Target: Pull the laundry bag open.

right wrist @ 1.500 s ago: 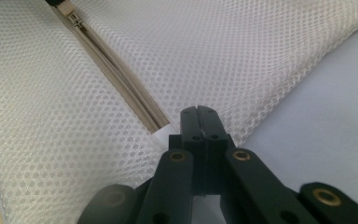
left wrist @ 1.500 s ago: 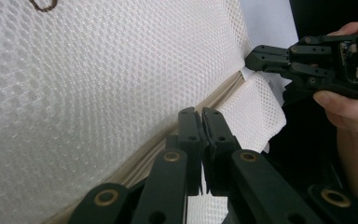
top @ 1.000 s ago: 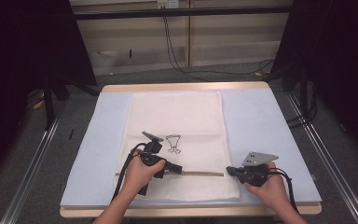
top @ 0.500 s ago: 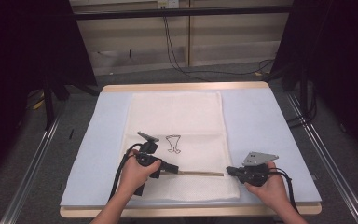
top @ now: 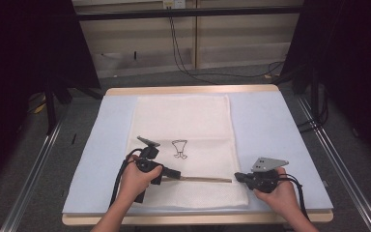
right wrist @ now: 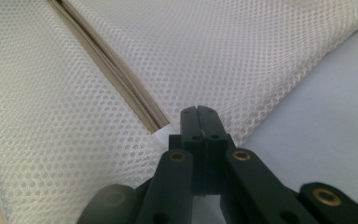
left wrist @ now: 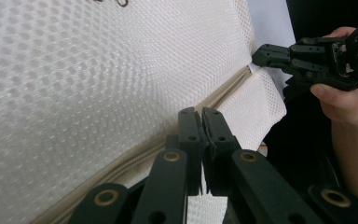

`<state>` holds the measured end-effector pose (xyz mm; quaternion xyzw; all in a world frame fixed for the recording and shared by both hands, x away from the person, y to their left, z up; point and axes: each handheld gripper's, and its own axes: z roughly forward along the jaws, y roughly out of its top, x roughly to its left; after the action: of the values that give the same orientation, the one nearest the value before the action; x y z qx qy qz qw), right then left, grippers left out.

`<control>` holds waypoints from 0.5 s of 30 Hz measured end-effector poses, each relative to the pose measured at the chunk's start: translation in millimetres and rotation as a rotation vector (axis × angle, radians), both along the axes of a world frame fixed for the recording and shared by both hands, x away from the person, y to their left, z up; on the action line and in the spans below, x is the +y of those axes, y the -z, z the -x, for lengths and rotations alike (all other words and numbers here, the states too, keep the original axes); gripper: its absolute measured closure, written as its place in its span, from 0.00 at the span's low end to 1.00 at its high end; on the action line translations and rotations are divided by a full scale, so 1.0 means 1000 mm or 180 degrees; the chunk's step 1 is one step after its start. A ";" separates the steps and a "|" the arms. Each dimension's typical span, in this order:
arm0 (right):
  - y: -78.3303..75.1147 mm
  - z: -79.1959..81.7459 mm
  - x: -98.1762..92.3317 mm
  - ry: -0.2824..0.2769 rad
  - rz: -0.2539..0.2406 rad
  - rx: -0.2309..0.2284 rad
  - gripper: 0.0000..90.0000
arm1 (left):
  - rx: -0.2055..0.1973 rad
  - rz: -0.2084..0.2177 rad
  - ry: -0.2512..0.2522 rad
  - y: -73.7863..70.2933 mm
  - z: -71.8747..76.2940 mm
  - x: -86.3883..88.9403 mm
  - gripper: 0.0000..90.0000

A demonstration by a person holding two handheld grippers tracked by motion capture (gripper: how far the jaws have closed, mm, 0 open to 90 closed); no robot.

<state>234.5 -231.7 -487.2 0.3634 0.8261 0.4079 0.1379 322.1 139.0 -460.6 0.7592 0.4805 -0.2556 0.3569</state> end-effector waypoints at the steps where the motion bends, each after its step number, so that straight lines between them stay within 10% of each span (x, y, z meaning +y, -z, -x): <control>1: 0.000 0.000 0.000 0.0001 0.0001 0.0001 1.00 | 0.0023 0.0014 -0.0003 0.000 0.000 0.001 0.97; 15: 0.000 0.000 0.000 0.0012 0.0002 0.0009 1.00 | 0.0045 0.0063 -0.0092 -0.001 0.002 0.016 0.97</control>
<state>234.6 -231.8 -487.2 0.3655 0.8258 0.4069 0.1375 320.5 155.1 -459.1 0.7467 0.4915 -0.2606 0.3646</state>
